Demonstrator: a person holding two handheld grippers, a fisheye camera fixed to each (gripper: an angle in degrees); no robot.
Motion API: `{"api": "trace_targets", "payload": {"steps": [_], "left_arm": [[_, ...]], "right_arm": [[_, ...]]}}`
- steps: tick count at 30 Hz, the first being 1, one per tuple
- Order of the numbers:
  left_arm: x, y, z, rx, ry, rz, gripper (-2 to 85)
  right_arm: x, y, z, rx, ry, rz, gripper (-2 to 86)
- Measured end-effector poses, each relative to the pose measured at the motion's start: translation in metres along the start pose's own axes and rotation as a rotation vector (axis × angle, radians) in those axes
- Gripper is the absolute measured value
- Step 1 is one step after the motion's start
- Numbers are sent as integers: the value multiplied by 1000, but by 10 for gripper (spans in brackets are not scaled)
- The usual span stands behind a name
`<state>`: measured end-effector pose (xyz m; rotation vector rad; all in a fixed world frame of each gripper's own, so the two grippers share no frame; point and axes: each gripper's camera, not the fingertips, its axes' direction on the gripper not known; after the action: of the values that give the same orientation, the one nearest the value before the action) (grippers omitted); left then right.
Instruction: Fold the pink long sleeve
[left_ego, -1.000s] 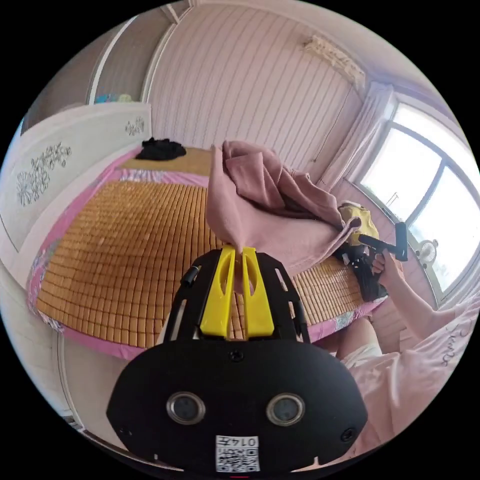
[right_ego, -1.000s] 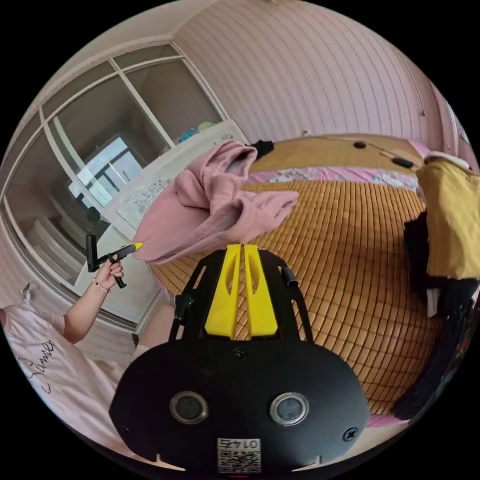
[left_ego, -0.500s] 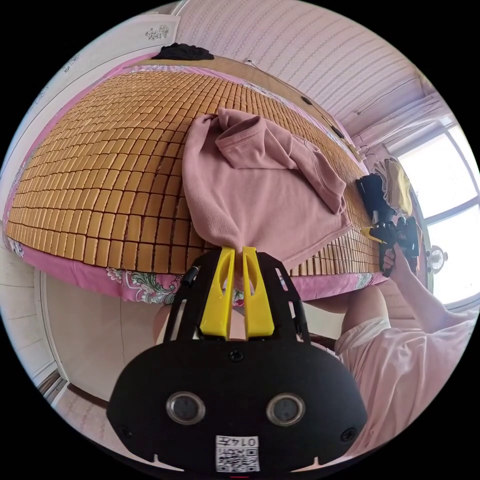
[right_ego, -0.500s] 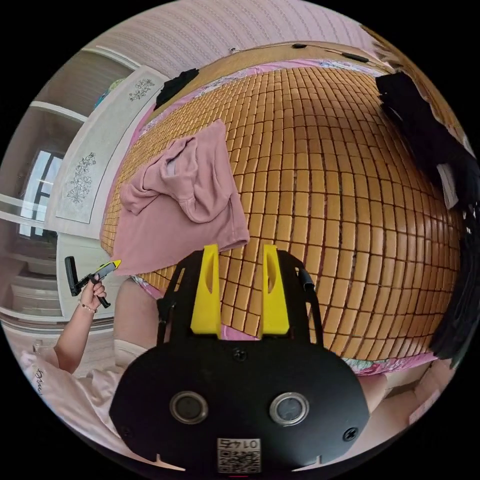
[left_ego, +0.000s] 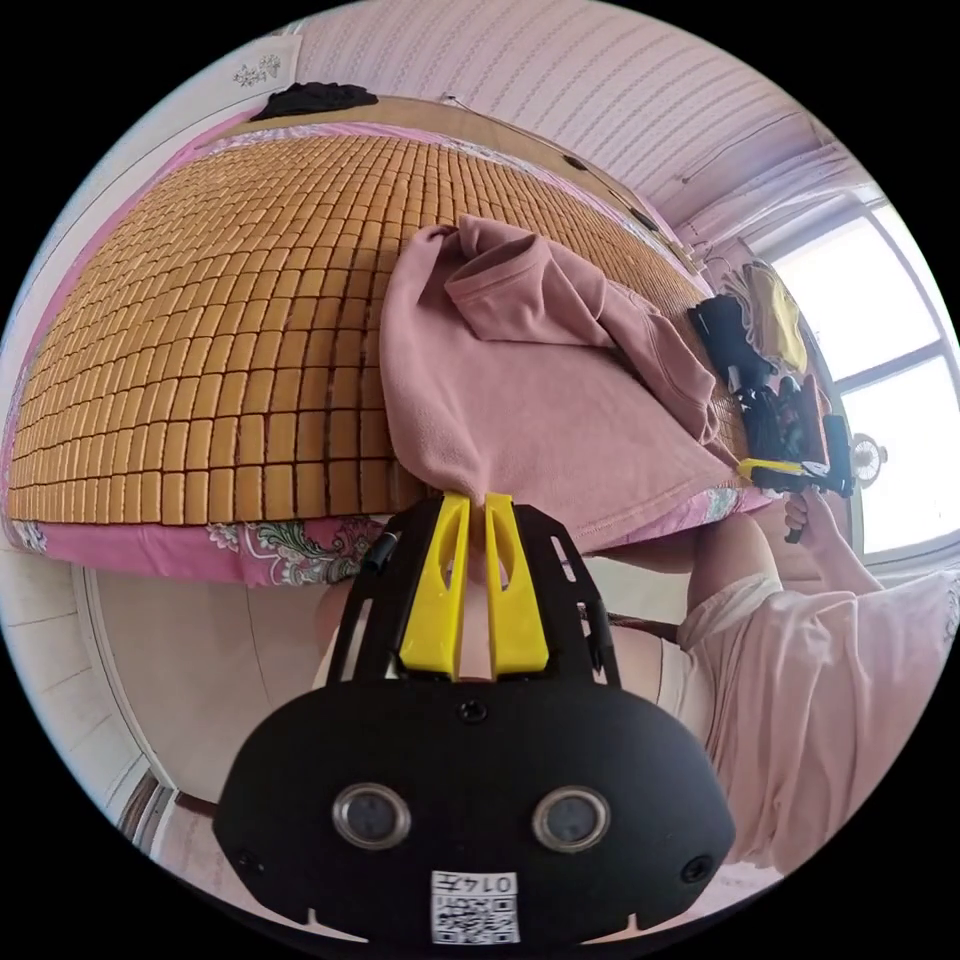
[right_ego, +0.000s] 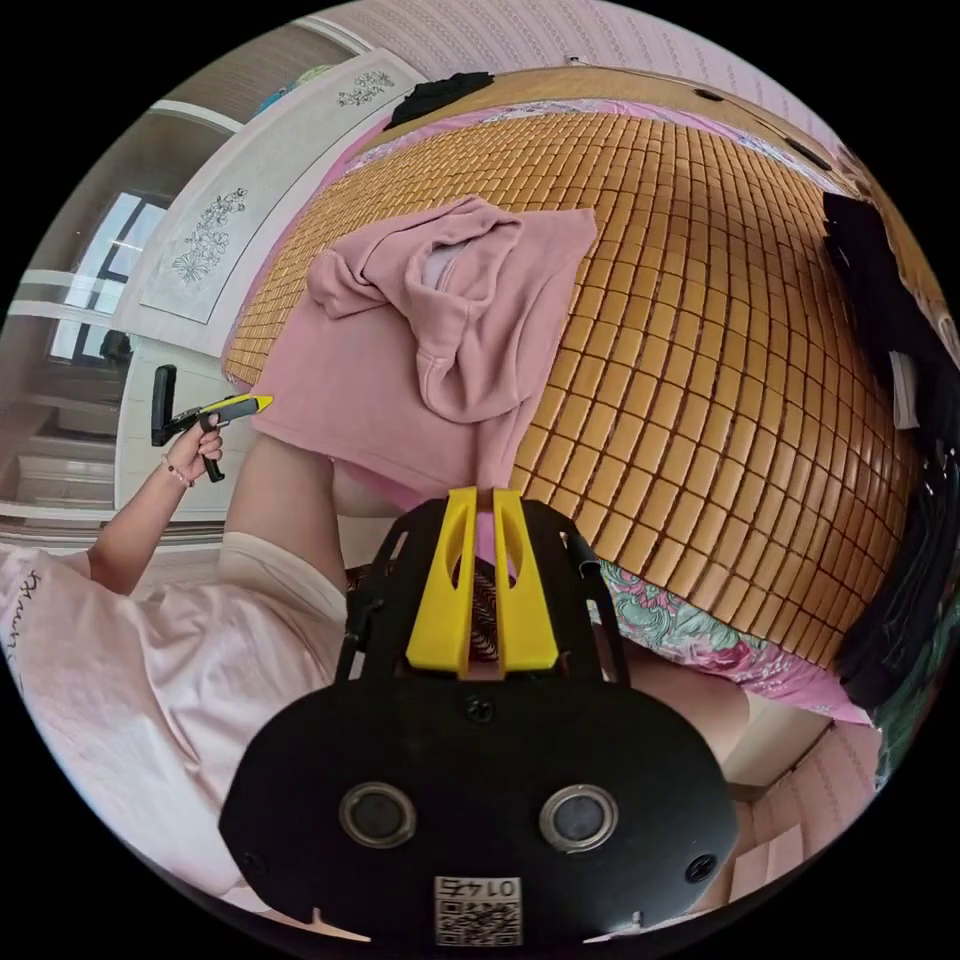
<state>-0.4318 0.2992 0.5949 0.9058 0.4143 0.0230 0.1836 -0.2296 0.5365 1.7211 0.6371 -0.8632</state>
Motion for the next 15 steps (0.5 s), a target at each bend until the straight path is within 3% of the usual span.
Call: {"api": "trace_targets", "payload": {"steps": [4, 8, 15], "left_arm": [[17, 13, 0, -37, -26, 48, 17], [25, 10, -43, 79, -146, 77, 9], [132, -90, -49, 158, -137, 369, 61]], "right_arm": [[3, 25, -22, -67, -85, 79, 54], [-11, 25, -69, 47, -20, 87, 87], [-71, -33, -71, 80, 7, -61, 130]]}}
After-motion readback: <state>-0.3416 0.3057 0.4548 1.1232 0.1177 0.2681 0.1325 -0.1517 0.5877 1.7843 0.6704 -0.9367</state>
